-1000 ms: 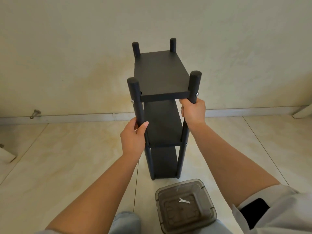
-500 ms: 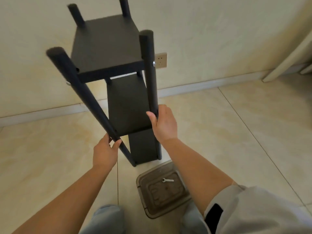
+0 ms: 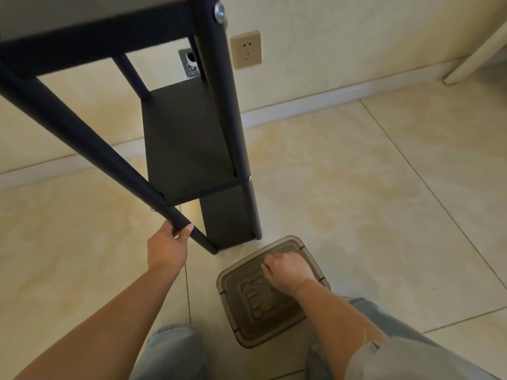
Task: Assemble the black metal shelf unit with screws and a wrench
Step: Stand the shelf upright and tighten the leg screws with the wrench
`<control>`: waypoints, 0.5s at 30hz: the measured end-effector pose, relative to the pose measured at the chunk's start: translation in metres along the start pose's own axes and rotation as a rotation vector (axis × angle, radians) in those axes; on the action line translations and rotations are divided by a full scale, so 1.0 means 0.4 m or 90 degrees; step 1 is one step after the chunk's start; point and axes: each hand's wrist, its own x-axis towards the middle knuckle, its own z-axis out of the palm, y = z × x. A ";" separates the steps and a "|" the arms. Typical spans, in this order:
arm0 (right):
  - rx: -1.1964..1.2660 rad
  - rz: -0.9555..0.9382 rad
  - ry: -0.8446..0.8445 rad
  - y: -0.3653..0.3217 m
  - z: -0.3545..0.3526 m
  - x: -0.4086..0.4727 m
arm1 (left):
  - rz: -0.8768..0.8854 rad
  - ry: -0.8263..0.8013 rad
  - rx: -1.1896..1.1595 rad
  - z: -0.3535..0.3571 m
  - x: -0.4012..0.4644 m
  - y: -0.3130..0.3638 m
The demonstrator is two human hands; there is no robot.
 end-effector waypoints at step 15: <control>-0.002 0.175 -0.135 0.035 0.176 0.100 | 0.030 0.018 0.001 0.016 0.031 -0.037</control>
